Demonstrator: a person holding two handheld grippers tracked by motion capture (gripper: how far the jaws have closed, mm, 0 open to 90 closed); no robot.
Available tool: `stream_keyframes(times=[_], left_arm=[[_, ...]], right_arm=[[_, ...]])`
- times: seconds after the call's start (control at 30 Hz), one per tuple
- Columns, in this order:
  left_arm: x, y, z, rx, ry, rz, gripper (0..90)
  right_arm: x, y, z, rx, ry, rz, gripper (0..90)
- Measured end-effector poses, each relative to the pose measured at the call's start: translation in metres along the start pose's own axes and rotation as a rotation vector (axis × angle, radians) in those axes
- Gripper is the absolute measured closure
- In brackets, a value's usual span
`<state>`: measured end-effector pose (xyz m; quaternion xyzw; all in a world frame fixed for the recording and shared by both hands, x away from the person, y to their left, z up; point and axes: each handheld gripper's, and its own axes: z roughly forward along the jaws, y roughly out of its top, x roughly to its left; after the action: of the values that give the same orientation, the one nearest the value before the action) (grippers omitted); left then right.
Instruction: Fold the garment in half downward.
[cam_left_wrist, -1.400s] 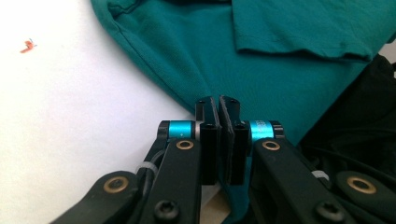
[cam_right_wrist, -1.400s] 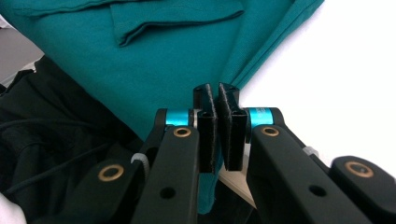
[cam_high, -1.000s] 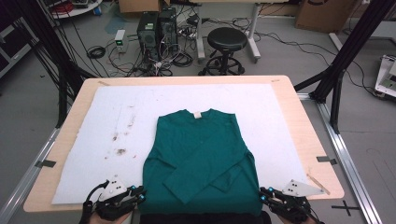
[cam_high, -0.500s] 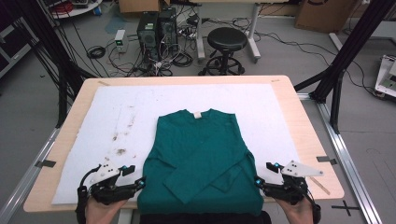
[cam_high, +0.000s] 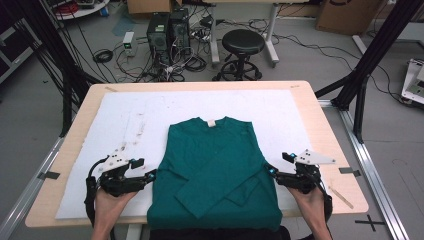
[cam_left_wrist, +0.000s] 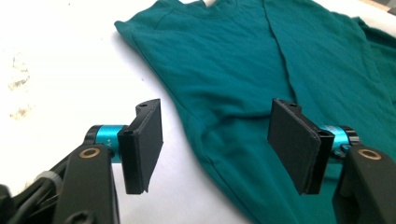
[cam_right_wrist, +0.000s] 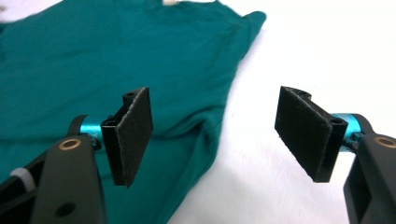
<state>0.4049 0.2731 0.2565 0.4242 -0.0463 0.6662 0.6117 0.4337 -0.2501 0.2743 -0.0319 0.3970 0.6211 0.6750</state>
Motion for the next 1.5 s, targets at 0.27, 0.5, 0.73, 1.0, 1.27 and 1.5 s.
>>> stream_keyframes(times=[0.27, 0.5, 0.73, 1.0, 1.27, 1.5], left_arm=[[0.012, 0.01, 0.028, 0.015, 0.016, 0.027, 34.8], [0.024, 0.04, 0.05, 0.053, 0.046, 0.022, 35.0], [0.031, 0.065, 0.071, 0.081, 0.035, 0.037, 37.7], [0.04, 0.088, 0.105, 0.131, 0.025, 0.027, 39.5], [0.056, 0.1, 0.132, 0.147, 0.097, 0.025, 39.1], [0.076, 0.08, 0.155, 0.152, 0.09, -0.045, 39.2]], right_arm=[[-0.013, 0.008, 0.03, 0.014, -0.091, 0.001, 28.9], [-0.013, 0.003, 0.037, 0.033, -0.113, 0.01, 29.9], [-0.014, 0.001, 0.039, 0.041, -0.113, 0.021, 29.9], [-0.013, 0.001, 0.039, 0.043, -0.12, 0.013, 29.9], [-0.013, 0.001, 0.039, 0.044, -0.12, 0.017, 29.8], [-0.013, 0.001, 0.04, 0.05, -0.121, 0.018, 29.8]])
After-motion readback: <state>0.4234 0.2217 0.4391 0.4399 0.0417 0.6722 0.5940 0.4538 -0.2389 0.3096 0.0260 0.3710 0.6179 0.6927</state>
